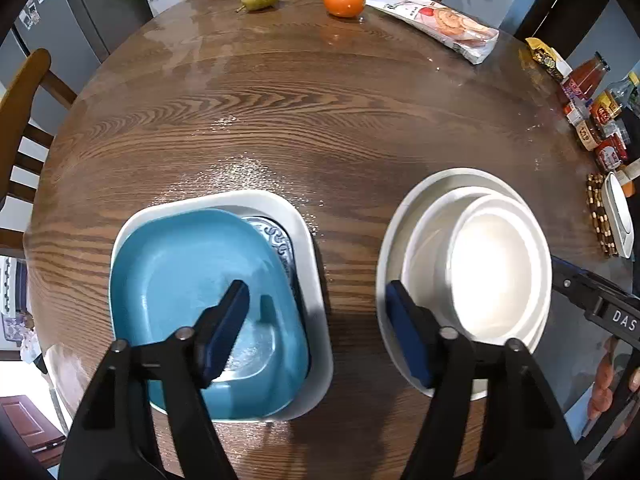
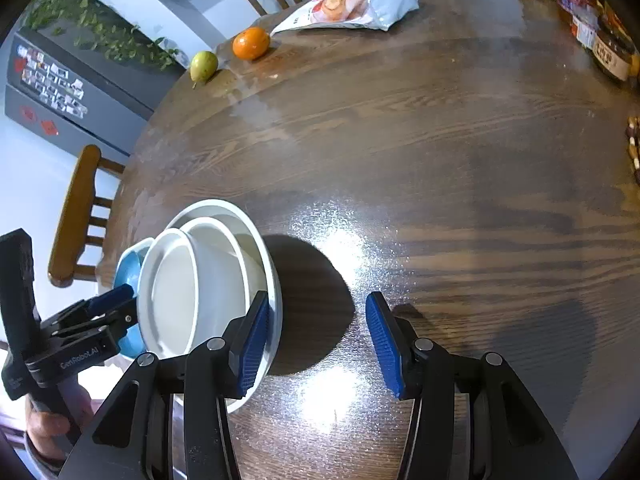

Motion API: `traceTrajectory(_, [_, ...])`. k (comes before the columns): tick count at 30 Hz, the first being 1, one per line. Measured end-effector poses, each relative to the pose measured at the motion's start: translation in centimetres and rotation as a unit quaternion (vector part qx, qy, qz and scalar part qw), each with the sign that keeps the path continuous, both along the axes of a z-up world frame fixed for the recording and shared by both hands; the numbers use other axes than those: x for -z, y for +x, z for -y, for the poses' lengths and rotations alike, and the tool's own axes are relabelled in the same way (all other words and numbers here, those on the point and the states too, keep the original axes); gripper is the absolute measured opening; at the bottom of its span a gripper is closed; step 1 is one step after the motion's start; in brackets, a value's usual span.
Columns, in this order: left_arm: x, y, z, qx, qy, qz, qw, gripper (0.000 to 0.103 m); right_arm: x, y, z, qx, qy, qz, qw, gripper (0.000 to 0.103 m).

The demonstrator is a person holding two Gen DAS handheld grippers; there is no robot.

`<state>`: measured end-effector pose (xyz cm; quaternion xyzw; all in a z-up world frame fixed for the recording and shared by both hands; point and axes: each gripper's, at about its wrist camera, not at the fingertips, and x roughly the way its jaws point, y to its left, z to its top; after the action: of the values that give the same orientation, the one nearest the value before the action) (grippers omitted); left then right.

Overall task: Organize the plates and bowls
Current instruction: 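Close both tools on the large bowl rim to grip the bowl stack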

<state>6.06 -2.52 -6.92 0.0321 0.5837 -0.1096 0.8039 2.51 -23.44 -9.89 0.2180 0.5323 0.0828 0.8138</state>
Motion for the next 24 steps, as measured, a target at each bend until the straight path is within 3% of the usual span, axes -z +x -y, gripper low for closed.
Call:
traceTrajectory(2, [-0.2, -0.2, 0.4, 0.006, 0.008, 0.007, 0.9999, 0.056, 0.1, 0.0, 0.0, -0.001, 0.013, 0.000, 1.000, 0.047])
traceTrajectory(6, [-0.5, -0.5, 1.6, 0.027, 0.015, 0.021, 0.9993, 0.031, 0.0, 0.0, -0.3, -0.010, 0.027, 0.008, 1.000, 0.037])
traceTrajectory(11, [-0.5, -0.3, 1.7, 0.023, 0.002, 0.020, 0.9995, 0.020, 0.3, 0.1, -0.1, -0.010, 0.048, 0.008, 0.999, 0.035])
traceTrajectory(15, [-0.5, -0.7, 2.1, 0.023, -0.007, 0.024, 0.9994, 0.006, 0.1, 0.1, -0.4, -0.019, 0.053, 0.017, 0.998, 0.023])
traceTrajectory(18, [-0.5, -0.9, 2.4, 0.020, -0.010, 0.030, 0.9993, 0.002, -0.3, 0.1, -1.0, -0.028, 0.044, 0.025, 0.998, 0.015])
traceTrajectory(24, [-0.4, -1.0, 2.7, 0.019, -0.006, 0.043, 0.9989, 0.002, -0.7, 0.3, -1.7, -0.034, 0.030, 0.025, 0.999, 0.012])
